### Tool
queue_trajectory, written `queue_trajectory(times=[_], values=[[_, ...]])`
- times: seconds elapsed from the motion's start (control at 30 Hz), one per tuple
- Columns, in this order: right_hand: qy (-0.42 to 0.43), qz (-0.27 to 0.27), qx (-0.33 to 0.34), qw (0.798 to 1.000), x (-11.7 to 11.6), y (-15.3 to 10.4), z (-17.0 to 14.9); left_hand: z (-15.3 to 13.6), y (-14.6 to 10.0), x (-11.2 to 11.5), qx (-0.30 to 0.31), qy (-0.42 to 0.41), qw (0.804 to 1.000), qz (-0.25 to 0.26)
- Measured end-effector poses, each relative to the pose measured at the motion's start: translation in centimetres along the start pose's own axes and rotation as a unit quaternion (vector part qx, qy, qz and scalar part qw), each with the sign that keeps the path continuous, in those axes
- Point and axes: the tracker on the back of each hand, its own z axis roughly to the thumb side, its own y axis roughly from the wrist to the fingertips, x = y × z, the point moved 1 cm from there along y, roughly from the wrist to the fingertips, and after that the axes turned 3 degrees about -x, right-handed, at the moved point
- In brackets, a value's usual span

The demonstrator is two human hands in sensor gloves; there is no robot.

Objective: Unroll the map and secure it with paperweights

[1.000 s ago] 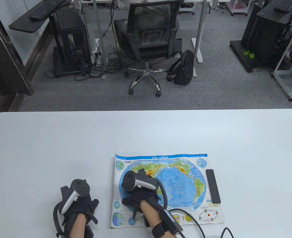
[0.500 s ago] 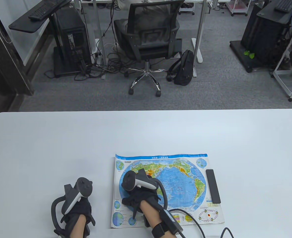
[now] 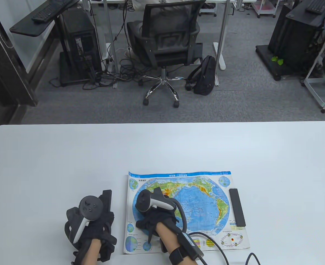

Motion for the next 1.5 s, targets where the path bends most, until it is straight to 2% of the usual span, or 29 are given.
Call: queue_trajectory(times=[0.1,0.17,0.33,0.5,0.87,1.13,1.23,1.33,1.5], values=[[0.005,-0.007,0.001,1.000,-0.1,0.0,0.0,1.1,-0.2,0.9,0.025,-0.055,0.998,-0.031],[0.006,-0.008,0.002,1.000,-0.1,0.0,-0.1,1.9,-0.2,1.7,0.035,-0.063,0.997,-0.038],[0.006,-0.008,0.002,1.000,-0.1,0.0,0.0,3.2,0.1,3.7,0.028,0.039,0.998,-0.032],[0.006,-0.005,0.003,1.000,-0.1,0.0,0.0,3.7,0.6,5.0,0.009,0.164,0.986,-0.016],[0.007,0.004,0.011,1.000,0.0,0.0,-0.1,4.1,1.3,6.6,-0.002,0.214,0.976,-0.038],[0.030,-0.033,0.043,0.998,0.4,-1.1,-1.6,4.3,1.5,6.6,0.006,0.240,0.969,-0.052],[0.050,-0.060,0.059,0.995,0.9,-2.2,-2.9,4.2,1.7,6.3,0.011,0.234,0.969,-0.084],[0.077,-0.087,0.068,0.991,2.1,-4.2,-4.6,4.3,1.9,5.1,-0.016,0.209,0.973,-0.100],[0.100,-0.144,0.082,0.981,4.8,-8.4,-6.9,6.5,1.4,2.4,0.003,0.186,0.980,-0.067]])
